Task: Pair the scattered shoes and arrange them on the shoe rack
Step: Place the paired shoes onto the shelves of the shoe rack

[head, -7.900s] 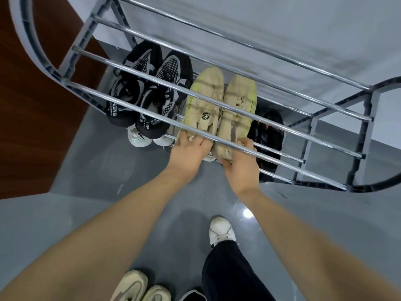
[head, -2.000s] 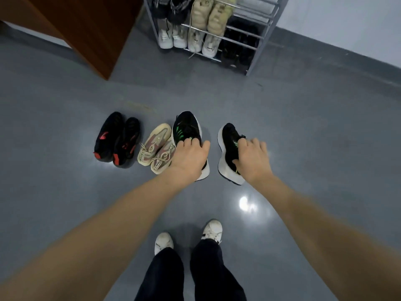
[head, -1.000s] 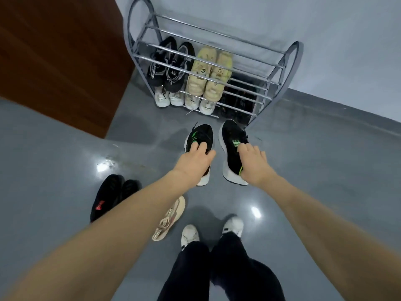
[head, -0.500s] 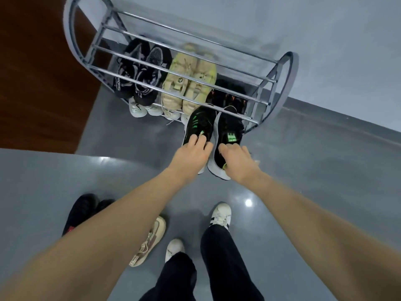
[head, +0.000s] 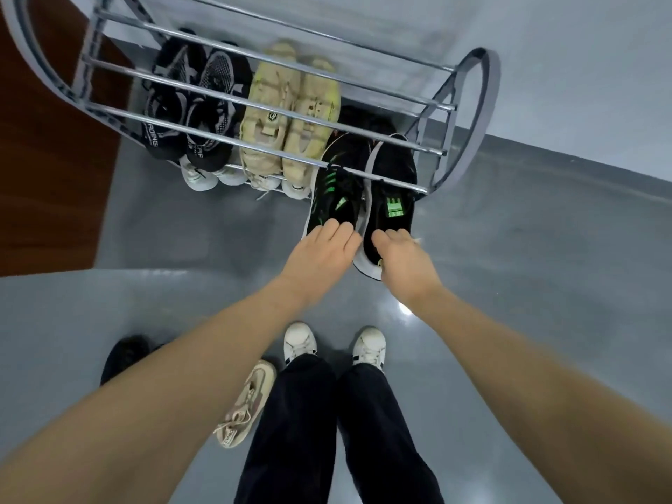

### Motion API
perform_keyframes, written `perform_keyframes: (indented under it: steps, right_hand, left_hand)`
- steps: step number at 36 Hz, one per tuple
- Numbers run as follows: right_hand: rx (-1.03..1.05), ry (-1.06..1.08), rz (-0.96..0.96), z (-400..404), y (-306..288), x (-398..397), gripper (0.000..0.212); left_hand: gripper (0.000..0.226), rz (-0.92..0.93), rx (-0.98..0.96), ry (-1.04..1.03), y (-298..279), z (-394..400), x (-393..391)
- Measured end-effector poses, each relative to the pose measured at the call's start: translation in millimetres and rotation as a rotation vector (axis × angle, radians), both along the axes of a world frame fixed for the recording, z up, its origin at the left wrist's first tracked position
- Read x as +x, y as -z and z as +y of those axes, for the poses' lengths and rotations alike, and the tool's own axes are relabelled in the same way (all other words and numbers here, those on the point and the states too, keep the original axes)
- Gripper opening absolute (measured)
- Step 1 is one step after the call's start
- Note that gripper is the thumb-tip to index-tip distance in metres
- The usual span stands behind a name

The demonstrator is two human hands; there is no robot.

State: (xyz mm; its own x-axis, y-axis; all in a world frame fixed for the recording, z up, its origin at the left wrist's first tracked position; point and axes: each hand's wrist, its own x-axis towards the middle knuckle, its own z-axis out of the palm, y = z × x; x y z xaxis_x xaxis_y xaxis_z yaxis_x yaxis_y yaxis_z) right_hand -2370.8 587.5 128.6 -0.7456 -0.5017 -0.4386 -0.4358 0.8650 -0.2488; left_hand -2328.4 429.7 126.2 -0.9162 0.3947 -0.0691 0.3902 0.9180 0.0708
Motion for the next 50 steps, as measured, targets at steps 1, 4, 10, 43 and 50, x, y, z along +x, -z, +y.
perform_keyframes:
  steps: [1, 4, 10, 43, 50]
  right_hand:
    - [-0.011, 0.010, 0.006, -0.7, 0.4, 0.7, 0.035]
    - [-0.029, 0.012, 0.025, -2.8, 3.2, 1.4, 0.035]
    - [-0.112, 0.016, 0.111, -8.7, 23.4, 2.1, 0.040]
    - [-0.333, -0.086, 0.740, -8.3, 179.7, -75.3, 0.033]
    - [-0.401, -0.119, 0.584, -1.9, 187.4, -86.1, 0.025]
  left_hand:
    - [0.042, 0.015, 0.005, -0.005, 2.3, -1.3, -0.1]
    - [0.055, 0.057, 0.021, -0.027, 11.5, -4.6, -1.9]
    - [0.038, 0.074, 0.074, -0.057, 29.6, -6.0, -15.5]
    - [0.039, 0.467, -0.003, -0.176, 199.9, -10.6, -77.6]
    - [0.050, 0.306, -0.001, -0.208, 191.7, -6.9, -78.7]
